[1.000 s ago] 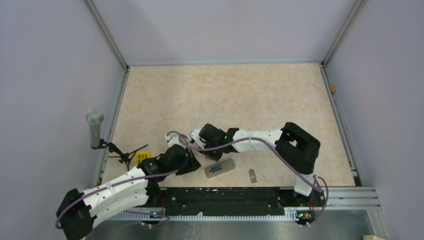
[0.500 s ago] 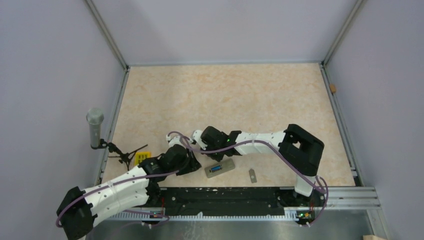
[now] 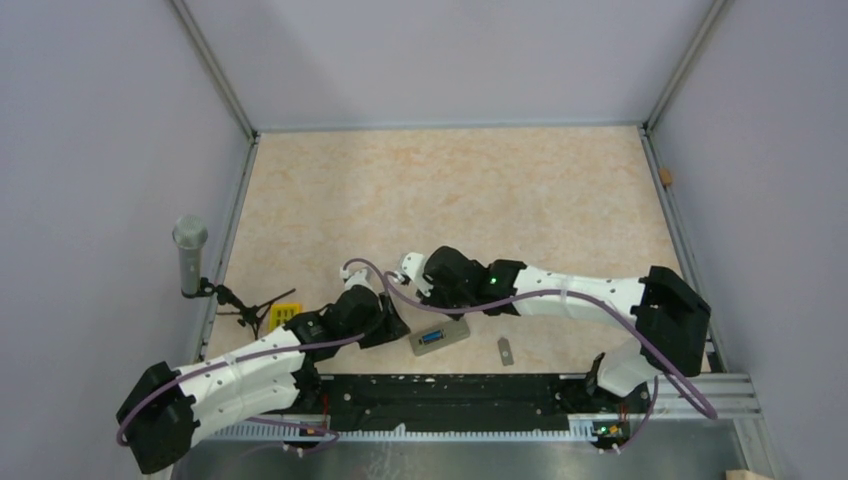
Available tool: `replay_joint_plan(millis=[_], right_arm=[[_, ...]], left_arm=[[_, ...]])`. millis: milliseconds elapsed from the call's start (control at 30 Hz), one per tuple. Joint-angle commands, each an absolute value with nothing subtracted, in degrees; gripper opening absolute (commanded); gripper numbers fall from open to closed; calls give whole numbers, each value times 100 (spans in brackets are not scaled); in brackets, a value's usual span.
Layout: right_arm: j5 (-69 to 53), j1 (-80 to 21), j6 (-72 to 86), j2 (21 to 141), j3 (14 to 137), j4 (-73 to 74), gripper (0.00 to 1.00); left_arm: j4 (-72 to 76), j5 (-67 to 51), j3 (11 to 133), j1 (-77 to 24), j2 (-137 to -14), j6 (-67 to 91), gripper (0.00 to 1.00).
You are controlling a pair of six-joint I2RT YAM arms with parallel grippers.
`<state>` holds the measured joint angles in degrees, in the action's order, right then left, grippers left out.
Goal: Load the batteries into the remote control
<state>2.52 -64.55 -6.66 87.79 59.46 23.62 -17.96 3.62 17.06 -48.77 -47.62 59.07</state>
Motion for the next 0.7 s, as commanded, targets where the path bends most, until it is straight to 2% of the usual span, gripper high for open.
replay_joint_plan(millis=[0,200,667], right_arm=[[-100,-6609,-1244,8356,5703,2626,0],[-757,-6700,-2088,8051,5358,2618,0],[-432,-6983,-2918,9025,5988,2848,0]], left_arm=[[-1630,209,1766,-4865,-4931,5928,62],[-1409,55,1709,-4860,-5013,5982,63],[-1209,31,1528,-4853,-5017,6099,63]])
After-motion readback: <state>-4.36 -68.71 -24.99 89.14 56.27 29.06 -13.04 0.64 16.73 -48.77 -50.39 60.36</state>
